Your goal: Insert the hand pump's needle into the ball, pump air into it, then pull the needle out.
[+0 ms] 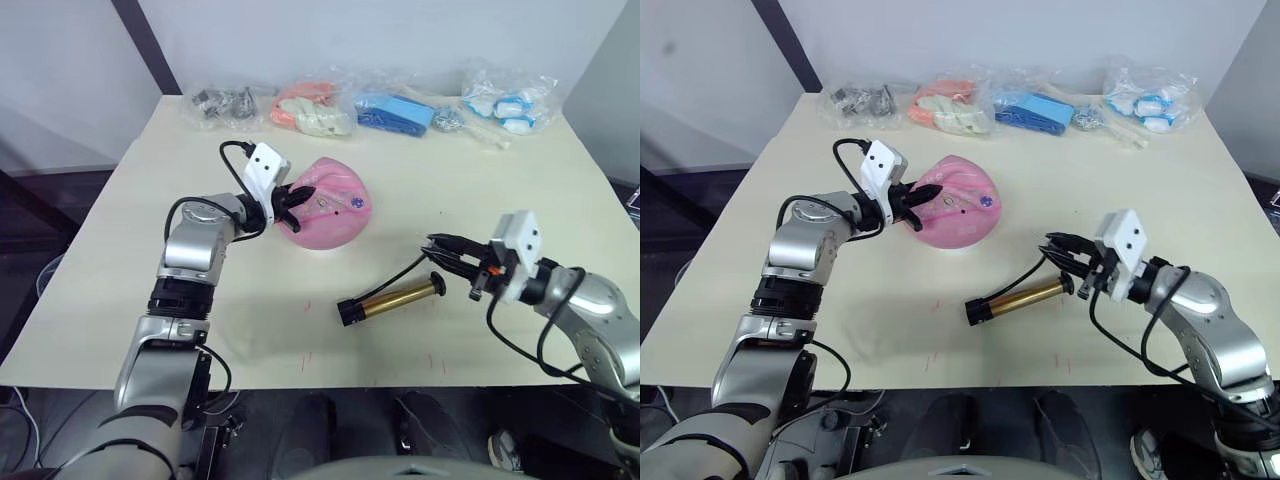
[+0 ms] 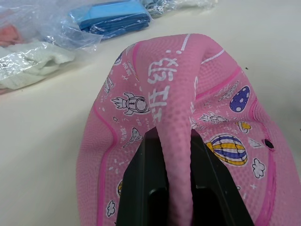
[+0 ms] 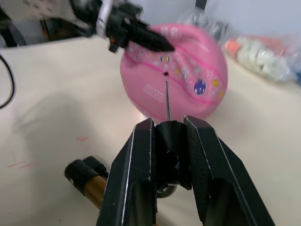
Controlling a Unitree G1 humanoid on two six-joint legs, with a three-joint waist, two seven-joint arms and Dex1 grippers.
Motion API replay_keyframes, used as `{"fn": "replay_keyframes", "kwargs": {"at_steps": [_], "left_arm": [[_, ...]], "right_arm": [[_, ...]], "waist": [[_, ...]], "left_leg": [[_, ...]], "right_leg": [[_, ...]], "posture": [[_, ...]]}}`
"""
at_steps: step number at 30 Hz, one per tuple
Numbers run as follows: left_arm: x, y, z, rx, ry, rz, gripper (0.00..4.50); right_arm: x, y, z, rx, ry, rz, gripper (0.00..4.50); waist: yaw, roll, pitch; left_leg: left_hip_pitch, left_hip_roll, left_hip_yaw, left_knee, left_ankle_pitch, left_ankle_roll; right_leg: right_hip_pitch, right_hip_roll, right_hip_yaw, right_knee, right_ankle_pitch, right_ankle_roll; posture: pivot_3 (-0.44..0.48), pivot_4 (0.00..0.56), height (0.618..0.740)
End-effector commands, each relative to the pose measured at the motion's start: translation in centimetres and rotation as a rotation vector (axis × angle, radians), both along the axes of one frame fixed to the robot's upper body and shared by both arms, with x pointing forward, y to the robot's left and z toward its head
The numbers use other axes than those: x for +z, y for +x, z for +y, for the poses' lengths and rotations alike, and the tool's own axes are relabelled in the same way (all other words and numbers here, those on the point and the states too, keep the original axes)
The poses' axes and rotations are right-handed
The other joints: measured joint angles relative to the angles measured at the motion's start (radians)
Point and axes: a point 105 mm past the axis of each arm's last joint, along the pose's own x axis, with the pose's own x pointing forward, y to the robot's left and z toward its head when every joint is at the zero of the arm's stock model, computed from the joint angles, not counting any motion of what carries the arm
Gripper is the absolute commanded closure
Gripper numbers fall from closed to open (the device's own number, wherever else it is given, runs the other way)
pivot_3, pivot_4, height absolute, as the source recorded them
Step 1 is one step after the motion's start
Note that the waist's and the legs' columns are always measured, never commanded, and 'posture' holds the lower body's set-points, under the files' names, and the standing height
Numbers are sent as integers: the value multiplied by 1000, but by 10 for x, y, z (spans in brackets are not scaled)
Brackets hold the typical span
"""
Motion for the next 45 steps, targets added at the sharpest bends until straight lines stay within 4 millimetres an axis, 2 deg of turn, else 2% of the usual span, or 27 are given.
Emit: {"fn": "replay_keyframes", "kwargs": {"at_steps": [1,7,13,27,38,45], "left_arm": [[17,-2,-3,-11,-19,-72,4490],[13,-1,-7,-12,-22,-69,4490],[7,1,-7,-1,-25,-58,4490],[1,3,-9,-1,-26,-56,4490],[-3,4,-12,-17,-19,-61,4490],[-5,3,-13,-20,-19,-61,4490]], "right_arm": [[3,4,15,16,-39,34,4112],[11,24,27,-15,-102,131,4112],[14,33,44,-3,-173,240,4112],[14,60,78,-71,-221,348,4112],[14,69,85,-80,-314,473,4112],[27,76,98,-66,-277,477,4112]], "waist": [[1,0,0],[2,0,0],[2,0,0],[2,1,0],[3,1,0],[3,1,0]], "left_leg": [[0,0,0,0,0,0],[0,0,0,0,0,0],[-1,0,0,0,0,0],[-1,-1,0,0,0,0],[-1,-2,0,0,0,0],[-1,-2,0,0,0,0]], "right_leg": [[0,0,0,0,0,0],[0,0,0,0,0,0],[0,0,-1,0,0,0],[0,-1,-2,0,0,0],[0,-1,-3,0,0,-1],[0,-1,-4,1,0,-1]], "posture": [[0,150,738],[0,150,738],[0,150,738],[0,150,738],[0,150,738],[0,150,738]]}}
